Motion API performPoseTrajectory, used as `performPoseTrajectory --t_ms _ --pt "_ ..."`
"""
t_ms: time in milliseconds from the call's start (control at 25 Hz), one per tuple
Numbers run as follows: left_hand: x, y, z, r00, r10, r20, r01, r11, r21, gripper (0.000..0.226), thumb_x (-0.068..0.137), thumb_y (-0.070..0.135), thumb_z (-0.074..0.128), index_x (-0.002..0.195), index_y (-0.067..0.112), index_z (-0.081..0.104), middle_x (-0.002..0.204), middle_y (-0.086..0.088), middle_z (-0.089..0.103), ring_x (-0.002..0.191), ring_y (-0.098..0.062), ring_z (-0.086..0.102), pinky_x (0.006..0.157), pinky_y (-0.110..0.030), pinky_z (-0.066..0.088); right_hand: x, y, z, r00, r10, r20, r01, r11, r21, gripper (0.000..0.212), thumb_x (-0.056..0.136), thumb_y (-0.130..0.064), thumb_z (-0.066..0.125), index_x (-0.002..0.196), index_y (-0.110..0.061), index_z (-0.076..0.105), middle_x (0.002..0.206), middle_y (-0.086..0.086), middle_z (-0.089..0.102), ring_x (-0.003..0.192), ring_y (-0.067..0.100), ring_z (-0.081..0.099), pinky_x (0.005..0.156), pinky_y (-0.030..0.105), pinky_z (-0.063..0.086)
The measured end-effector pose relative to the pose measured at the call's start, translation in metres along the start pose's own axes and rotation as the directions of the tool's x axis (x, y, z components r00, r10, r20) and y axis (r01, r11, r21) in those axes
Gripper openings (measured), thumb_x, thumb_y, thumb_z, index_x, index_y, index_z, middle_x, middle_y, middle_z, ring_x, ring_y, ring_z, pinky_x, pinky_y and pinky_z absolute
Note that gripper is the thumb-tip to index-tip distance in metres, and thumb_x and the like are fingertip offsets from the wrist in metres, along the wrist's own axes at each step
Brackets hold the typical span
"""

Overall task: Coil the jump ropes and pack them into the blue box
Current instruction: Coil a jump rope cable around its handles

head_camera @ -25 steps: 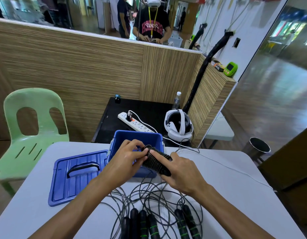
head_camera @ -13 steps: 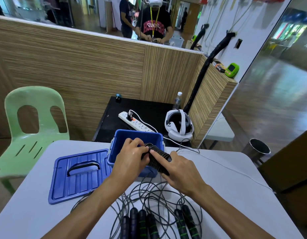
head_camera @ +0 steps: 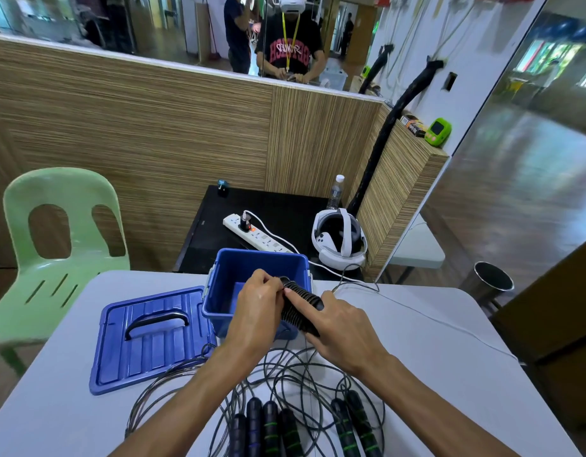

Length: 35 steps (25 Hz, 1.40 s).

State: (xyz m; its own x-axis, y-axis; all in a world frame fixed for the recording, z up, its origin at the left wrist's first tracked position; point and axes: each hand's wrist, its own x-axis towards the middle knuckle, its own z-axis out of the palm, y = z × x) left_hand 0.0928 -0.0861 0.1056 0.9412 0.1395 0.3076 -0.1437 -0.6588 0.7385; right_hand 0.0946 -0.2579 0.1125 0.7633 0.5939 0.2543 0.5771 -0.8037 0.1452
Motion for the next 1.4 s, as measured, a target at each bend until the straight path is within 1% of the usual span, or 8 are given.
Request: performPoseTrajectory --t_ms 160,280,360,560,800,1080,1280,1400 --pt "0.002 0.002 0.005 0.999 0.005 0.039 -0.006 1.000 0.029 0.014 0.094 0.011 0.053 0.099 0.002 0.063 0.093 -0.001 0.051 0.081 -0.008 0.042 0.070 -0.010 0.033 -0.003 0.001 0.000 1.000 -0.013 0.019 0.014 1.000 -0.022 0.086 0.076 -0.039 0.079 0.149 -0.033 0.034 0.080 0.008 0.053 0.057 0.021 0.054 0.039 0.029 0.035" --pt "0.004 0.004 0.004 0.991 0.059 0.122 -0.078 0.984 0.162 0.013 0.094 0.010 0.053 0.098 0.002 0.062 0.104 -0.014 0.058 0.092 -0.026 0.054 0.077 -0.026 0.039 -0.005 0.003 0.000 1.000 -0.018 0.024 0.019 0.999 -0.032 0.085 0.074 -0.039 0.081 0.147 -0.032 0.038 0.078 0.007 0.054 0.055 0.021 0.054 0.038 0.028 0.033" --pt "0.005 0.005 0.001 0.983 0.079 0.167 -0.113 0.973 0.202 0.012 0.093 0.009 0.053 0.098 0.002 0.062 0.106 -0.016 0.058 0.096 -0.030 0.055 0.080 -0.032 0.041 -0.006 0.001 0.001 0.999 -0.022 0.023 0.023 0.999 -0.030 0.084 0.073 -0.039 0.081 0.146 -0.033 0.039 0.077 0.006 0.054 0.054 0.020 0.054 0.037 0.028 0.035" --pt "-0.001 -0.002 -0.006 0.964 0.135 0.227 -0.186 0.958 0.217 0.012 0.089 0.010 0.061 0.100 0.006 0.061 0.105 -0.011 0.056 0.091 -0.025 0.056 0.079 -0.034 0.049 -0.007 0.000 0.006 0.999 -0.017 0.049 0.018 1.000 -0.016 0.086 0.073 -0.039 0.081 0.147 -0.035 0.037 0.077 0.006 0.053 0.055 0.020 0.053 0.038 0.028 0.034" --pt "0.003 0.007 -0.008 0.926 0.092 0.366 -0.246 0.883 0.400 0.044 0.076 0.027 0.078 0.109 0.011 0.054 0.108 -0.003 0.048 0.095 -0.019 0.050 0.081 -0.033 0.049 -0.006 -0.004 0.006 0.997 0.003 0.074 -0.004 1.000 0.018 0.087 0.071 -0.036 0.081 0.145 -0.036 0.034 0.077 0.006 0.053 0.055 0.021 0.055 0.039 0.028 0.027" --pt "0.003 0.011 -0.008 0.908 0.059 0.416 -0.264 0.850 0.456 0.050 0.080 0.027 0.074 0.119 0.012 0.046 0.115 -0.004 0.045 0.104 -0.018 0.050 0.086 -0.033 0.050 -0.003 -0.005 0.004 0.995 0.009 0.096 -0.015 0.998 0.058 0.088 0.076 -0.033 0.078 0.146 -0.038 0.026 0.080 0.007 0.054 0.059 0.024 0.055 0.041 0.029 0.029" --pt "0.003 0.013 -0.010 0.862 0.079 0.500 -0.364 0.783 0.505 0.044 0.089 0.019 0.063 0.125 0.008 0.042 0.120 -0.009 0.043 0.109 -0.022 0.049 0.084 -0.034 0.051 0.000 -0.007 0.006 0.995 0.003 0.099 -0.015 0.992 0.126 0.081 0.087 -0.031 0.067 0.146 -0.041 0.012 0.089 0.011 0.055 0.070 0.029 0.058 0.049 0.032 0.035" --pt "0.010 0.013 -0.015 0.841 0.109 0.529 -0.403 0.779 0.480 0.046 0.087 0.025 0.066 0.123 0.008 0.044 0.119 -0.008 0.042 0.109 -0.021 0.047 0.085 -0.034 0.050 0.003 -0.007 0.004 0.994 0.003 0.106 -0.019 0.989 0.150 0.077 0.090 -0.033 0.064 0.145 -0.041 0.010 0.092 0.013 0.055 0.073 0.031 0.059 0.052 0.034 0.039"
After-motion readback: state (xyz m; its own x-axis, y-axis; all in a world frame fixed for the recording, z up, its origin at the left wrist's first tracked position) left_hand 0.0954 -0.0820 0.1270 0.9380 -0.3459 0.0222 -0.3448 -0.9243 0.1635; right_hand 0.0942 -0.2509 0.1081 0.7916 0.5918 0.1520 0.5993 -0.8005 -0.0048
